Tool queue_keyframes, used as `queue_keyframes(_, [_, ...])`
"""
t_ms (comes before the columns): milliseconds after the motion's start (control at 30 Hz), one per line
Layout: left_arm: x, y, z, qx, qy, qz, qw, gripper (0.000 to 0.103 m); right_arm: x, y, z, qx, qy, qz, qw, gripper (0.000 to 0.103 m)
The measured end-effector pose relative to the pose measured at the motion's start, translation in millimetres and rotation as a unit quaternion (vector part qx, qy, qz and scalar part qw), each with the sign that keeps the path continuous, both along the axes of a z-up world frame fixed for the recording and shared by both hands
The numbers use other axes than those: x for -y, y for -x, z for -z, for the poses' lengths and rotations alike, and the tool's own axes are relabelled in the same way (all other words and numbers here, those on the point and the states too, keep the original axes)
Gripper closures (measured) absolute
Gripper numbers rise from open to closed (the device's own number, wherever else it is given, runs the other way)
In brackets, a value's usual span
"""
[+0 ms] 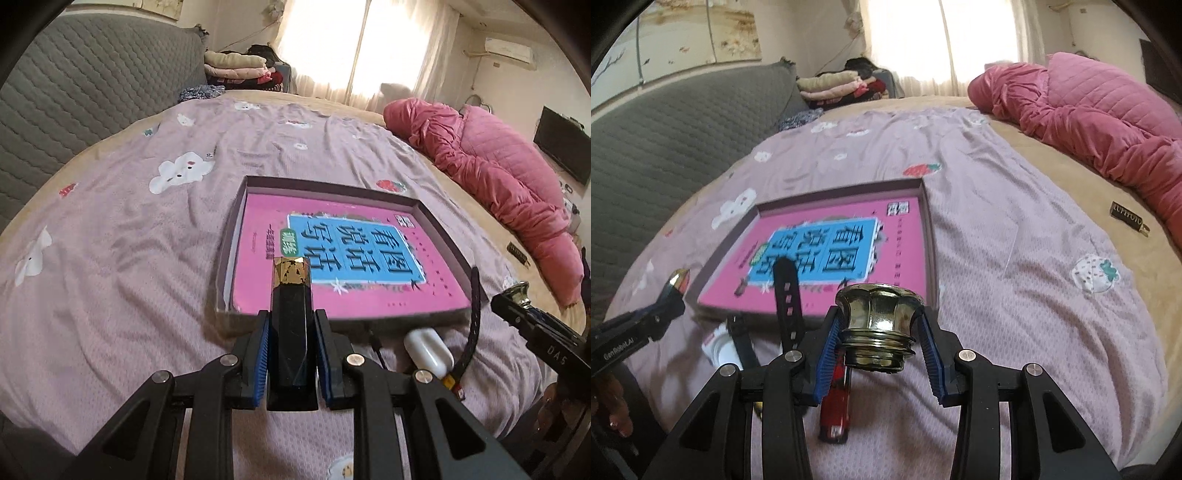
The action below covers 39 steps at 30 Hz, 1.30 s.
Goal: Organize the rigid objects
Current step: 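Place the black item in the tray while right tool sets brass knob inside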
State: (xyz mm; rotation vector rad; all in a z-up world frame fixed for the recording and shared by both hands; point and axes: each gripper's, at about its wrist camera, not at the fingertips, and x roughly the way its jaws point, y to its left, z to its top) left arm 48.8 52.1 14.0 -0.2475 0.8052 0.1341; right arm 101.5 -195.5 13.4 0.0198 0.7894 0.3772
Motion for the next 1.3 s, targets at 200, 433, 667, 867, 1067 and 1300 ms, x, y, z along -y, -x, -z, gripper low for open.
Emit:
queue_keyframes(200, [-10,-20,5,-0.007,0.003,-0.002,1.0,0.08,-8,-19,-6,0.015,0.005,-0.003,1.0,0.06])
queue_keyframes(433, [-9,-39,13,-0.013,0.01,0.009,0.9998,0.08,-18,-34,-1,0.019,0.019,-0.011,1.0,0.06])
queue_keyframes(667, [-9,-56,22,-0.033,0.011,0.015,0.9993,0.08,-24,-50,13,-0.01,0.028,-0.017,0.999,0.06])
queue_keyframes(867, [-10,-64,30,-0.049,0.013,0.019,0.9986,0.08,-31,-57,26,-0.031,0.046,-0.021,0.998,0.06])
queue_keyframes(1067, [-12,-68,35,-0.058,0.01,0.013,0.9982,0.08,-33,-62,33,-0.042,0.056,-0.019,0.997,0.06])
queue_keyframes(1300, [-16,-71,43,-0.068,0.009,0.004,0.9977,0.08,-40,-65,43,-0.046,0.086,-0.022,0.995,0.06])
